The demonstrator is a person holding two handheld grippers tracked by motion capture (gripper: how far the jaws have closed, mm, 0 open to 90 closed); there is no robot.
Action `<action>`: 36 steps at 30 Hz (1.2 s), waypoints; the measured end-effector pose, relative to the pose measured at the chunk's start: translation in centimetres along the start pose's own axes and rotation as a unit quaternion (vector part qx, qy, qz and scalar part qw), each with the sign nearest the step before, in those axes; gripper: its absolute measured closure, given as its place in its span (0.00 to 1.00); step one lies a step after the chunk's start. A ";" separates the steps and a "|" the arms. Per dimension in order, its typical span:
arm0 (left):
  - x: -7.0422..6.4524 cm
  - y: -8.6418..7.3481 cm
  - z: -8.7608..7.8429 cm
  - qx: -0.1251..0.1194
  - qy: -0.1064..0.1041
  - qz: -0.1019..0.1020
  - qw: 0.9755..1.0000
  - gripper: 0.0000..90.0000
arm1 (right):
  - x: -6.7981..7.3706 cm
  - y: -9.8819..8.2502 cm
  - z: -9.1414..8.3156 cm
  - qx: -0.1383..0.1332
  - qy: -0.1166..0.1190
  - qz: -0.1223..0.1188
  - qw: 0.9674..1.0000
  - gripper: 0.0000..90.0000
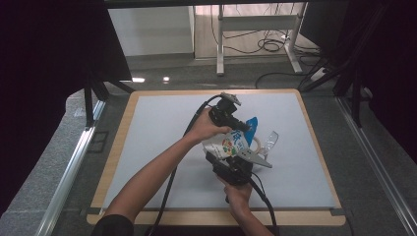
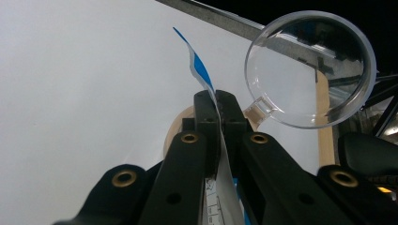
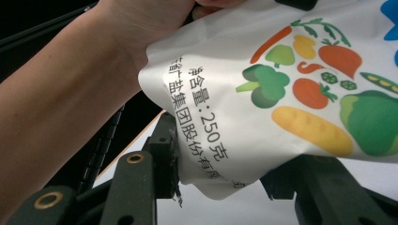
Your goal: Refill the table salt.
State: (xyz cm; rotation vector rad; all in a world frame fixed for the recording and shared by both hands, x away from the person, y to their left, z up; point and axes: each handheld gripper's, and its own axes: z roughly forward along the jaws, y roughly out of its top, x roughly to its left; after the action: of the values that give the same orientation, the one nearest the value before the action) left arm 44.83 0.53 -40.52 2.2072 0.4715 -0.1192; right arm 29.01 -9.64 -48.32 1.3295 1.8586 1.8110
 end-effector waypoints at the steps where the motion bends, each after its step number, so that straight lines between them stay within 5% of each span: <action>1: 0.0 0.0 0.0 0.000 0.000 0.000 1.000 1.00 | 0.0 0.0 0.0 0.000 -0.001 -0.002 1.000 0.62; 36: 0.0 0.1 0.0 0.004 0.003 0.003 1.000 1.00 | 0.0 0.0 0.1 -0.002 0.000 0.002 1.000 0.63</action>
State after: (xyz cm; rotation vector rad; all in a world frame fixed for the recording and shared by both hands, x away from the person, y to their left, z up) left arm 44.91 0.47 -40.47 2.2180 0.4680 -0.1106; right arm 29.11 -9.57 -48.35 1.3313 1.8535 1.8160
